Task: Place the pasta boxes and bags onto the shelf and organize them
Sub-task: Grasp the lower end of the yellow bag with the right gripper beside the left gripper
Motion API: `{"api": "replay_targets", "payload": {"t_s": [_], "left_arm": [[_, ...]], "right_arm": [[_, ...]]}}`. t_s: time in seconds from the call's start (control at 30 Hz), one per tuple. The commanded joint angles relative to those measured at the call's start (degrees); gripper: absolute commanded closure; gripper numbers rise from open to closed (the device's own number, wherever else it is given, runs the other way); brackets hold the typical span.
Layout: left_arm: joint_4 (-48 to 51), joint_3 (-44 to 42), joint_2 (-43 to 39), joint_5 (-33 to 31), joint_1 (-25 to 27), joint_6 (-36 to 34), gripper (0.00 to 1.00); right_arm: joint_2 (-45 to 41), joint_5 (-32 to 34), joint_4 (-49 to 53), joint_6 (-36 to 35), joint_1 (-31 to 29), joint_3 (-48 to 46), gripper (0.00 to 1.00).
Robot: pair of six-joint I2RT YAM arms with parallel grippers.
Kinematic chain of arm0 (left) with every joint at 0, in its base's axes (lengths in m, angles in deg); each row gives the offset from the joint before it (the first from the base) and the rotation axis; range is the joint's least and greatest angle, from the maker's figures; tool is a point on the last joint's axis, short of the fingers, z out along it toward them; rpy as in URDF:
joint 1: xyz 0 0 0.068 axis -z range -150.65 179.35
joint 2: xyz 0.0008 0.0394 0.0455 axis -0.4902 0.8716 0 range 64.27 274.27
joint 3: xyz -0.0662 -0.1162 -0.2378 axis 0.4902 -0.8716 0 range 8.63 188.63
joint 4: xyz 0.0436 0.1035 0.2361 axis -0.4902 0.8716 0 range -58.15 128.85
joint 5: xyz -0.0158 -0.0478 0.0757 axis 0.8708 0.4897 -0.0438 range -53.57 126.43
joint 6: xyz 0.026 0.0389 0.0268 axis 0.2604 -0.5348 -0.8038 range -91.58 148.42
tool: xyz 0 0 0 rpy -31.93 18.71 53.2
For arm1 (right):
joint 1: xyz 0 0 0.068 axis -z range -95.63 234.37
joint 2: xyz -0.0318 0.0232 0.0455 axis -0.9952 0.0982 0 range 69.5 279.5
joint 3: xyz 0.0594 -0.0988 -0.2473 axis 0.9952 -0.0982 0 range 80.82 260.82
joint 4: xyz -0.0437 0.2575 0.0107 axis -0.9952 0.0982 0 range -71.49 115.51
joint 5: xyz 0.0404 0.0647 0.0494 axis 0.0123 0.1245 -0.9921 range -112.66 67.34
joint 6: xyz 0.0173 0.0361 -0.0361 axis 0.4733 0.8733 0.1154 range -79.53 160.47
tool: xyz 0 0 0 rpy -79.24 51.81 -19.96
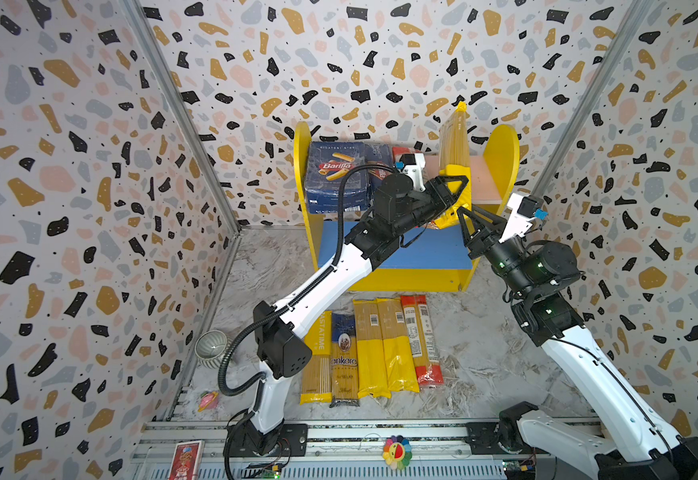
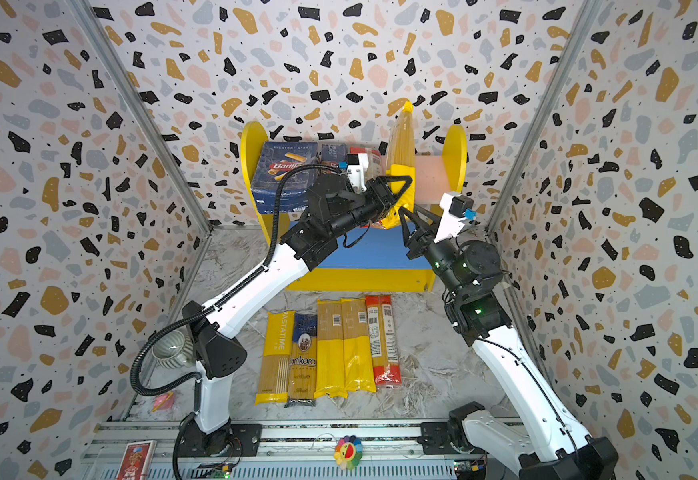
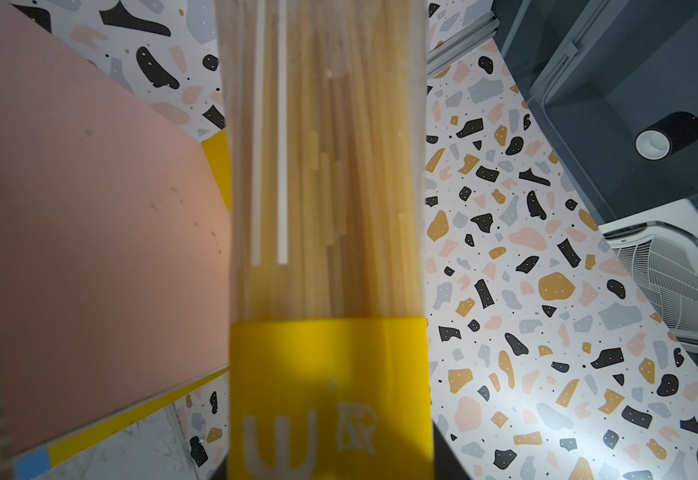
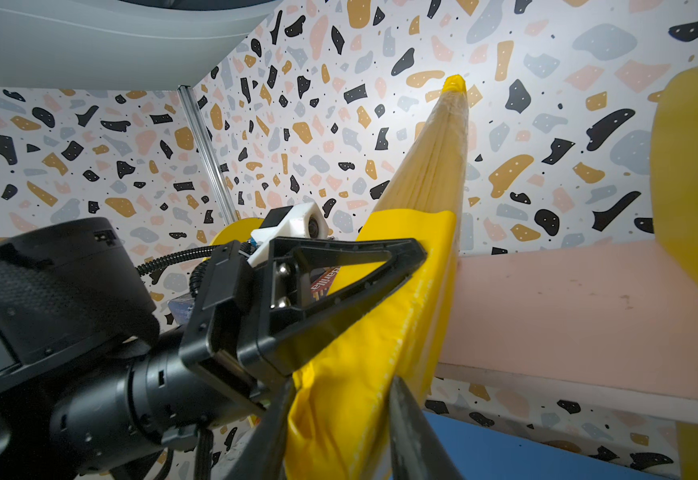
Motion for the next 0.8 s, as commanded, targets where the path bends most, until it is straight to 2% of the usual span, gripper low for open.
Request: {"api": "replay_targets", "payload": {"t_s": [0.0,0.27,0.33,0.43,0.5,0.63,0.7,0.77], "left_arm": [[-10.79,4.49,-0.60,6.27,1.69,0.66,1.00],[-11.10,5.80,1.03,6.32,1.35,1.71,0.84],[-10.99,6.47,1.54,6.40,1.28,1.79,0.76],[-10.59,7.74,2.29,6.45,1.06,2.37,0.73],[-10.06,8.77,2.77,6.03,0.92,2.49,0.78],[-8.42,11.54,4.21,5.87,0.74,2.51,0.96],[-8.24,11.93,4.75,5.84,0.57,2.89,0.99],[-8.35,11.94,4.95,5.92,0.51,3.22,1.00]], "right_arm": [[1.48,-1.14,0.38,0.10,0.78,1.45,0.77],[2.91,-5.12,-1.82,5.04,5.89,0.69,0.83],[3.29,-5.72,-2.41,5.68,6.68,0.79,0.84],[4.08,-6.82,-2.53,6.44,7.64,1.50,0.85],[4.89,-7.83,-2.38,6.58,7.96,2.07,0.84],[5.44,-9.00,-2.29,6.84,7.96,1.97,0.69],[5.45,-9.40,-2.47,6.92,7.96,1.26,0.54],[5.14,-9.76,-2.75,6.93,7.87,0.24,0.45]]}}
